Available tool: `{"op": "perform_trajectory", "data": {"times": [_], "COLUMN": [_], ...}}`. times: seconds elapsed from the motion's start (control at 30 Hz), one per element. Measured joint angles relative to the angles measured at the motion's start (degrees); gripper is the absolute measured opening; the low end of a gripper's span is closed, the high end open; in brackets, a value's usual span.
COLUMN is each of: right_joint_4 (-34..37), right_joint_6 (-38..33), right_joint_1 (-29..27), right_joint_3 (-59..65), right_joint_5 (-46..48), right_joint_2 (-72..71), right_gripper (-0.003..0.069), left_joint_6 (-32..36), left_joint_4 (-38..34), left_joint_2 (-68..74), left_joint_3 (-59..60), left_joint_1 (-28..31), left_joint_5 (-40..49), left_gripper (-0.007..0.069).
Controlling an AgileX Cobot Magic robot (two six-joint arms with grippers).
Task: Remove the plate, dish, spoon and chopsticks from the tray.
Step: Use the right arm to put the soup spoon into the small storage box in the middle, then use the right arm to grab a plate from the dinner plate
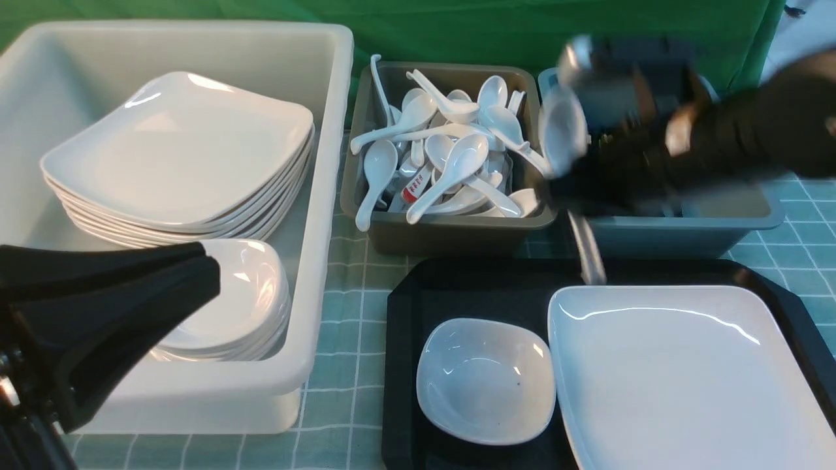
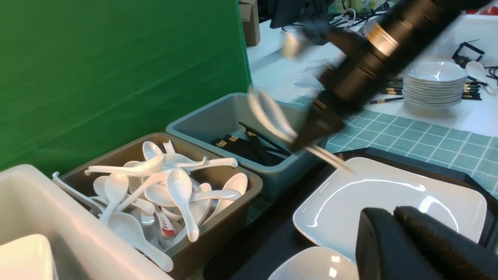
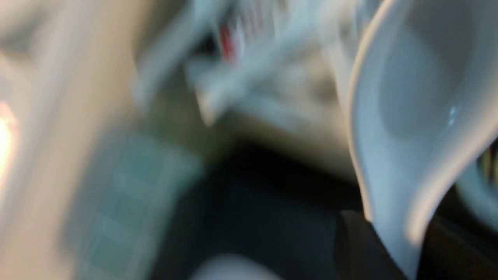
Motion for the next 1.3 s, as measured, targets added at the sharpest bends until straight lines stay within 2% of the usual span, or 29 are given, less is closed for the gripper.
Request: {"op": "perform_trajectory", "data": {"times": [0.1, 0.2, 0.23, 0.37, 0.43, 0.47, 0.53, 0.7, 0.8, 0.93, 0.97, 1.1, 1.2, 1.23, 1.3], "right_joint_4": [0.1, 0.1, 0.1, 0.1, 0.1, 0.1, 0.1, -1.1, -2.4, -3.2, -3.1, -5.7, -12.1, -13.0, -17.8], "right_joint_6": [-0.5, 1.0, 1.5, 1.7, 0.6, -0.9, -4.5, -10.2, -10.4, -9.2, -7.8, -0.1, 8.3, 8.8, 14.3], "right_joint_1": [-1.0, -2.7, -3.1, -4.6, -4.7, -4.7, -4.7, -4.1, -2.6, 1.6, 5.0, 12.4, 17.5, 18.0, 20.3], "right_joint_3": [-8.5, -16.2, -18.1, -23.5, -24.1, -24.4, -24.5, -22.2, -16.0, -3.4, 4.7, 18.3, 24.9, 25.2, 27.3], "right_joint_5": [-7.8, -10.3, -10.0, -4.7, -1.0, 1.4, 7.3, 23.7, 28.6, 30.8, 30.3, 24.9, 19.1, 18.4, 16.0], "right_joint_2": [7.9, 16.1, 18.6, 24.3, 24.2, 23.3, 20.3, 10.5, 4.9, -2.8, -5.9, -10.0, -9.5, -9.3, -7.0], "right_gripper": [0.0185, 0.0207, 0.0232, 0.0455, 0.0514, 0.052, 0.0459, 0.0225, 0.0176, 0.0183, 0.0216, 0.0358, 0.0465, 0.0476, 0.0514], "left_joint_6": [0.0, 0.0, 0.0, 0.0, 0.0, 0.0, -0.2, -1.5, -1.5, -1.6, -1.6, -1.6, -1.6, -1.6, -1.6], "left_joint_4": [0.0, 0.0, 0.1, 0.1, 0.1, 0.4, 0.5, 0.8, 1.4, 2.6, 2.8, 3.0, 3.2, 3.2, 3.4], "left_joint_2": [0.0, 0.0, 0.0, 0.0, 0.0, 0.0, 0.1, 1.3, 2.0, 2.1, 2.1, 2.1, 2.1, 2.1, 2.1], "left_joint_3": [0.0, 0.0, 0.0, 0.0, 0.0, 0.0, 0.0, 0.0, 0.0, 0.0, 0.0, 0.0, 0.0, 0.0, 0.0], "left_joint_1": [0.0, 0.0, 0.0, 0.0, 0.0, 0.0, 0.0, 0.0, 0.0, 0.0, 0.0, 0.0, 0.0, 0.0, 0.0], "left_joint_5": [0.0, 0.1, 0.1, 0.4, 1.0, 1.5, 2.2, 4.5, 4.8, 4.4, 4.2, 4.0, 3.7, 3.7, 3.7], "left_gripper": [0.0017, 0.0017, 0.0017, 0.0017, 0.0017, 0.0017, 0.0017, 0.0017, 0.0017, 0.0017, 0.0017, 0.0017, 0.0017, 0.0017, 0.0017]}}
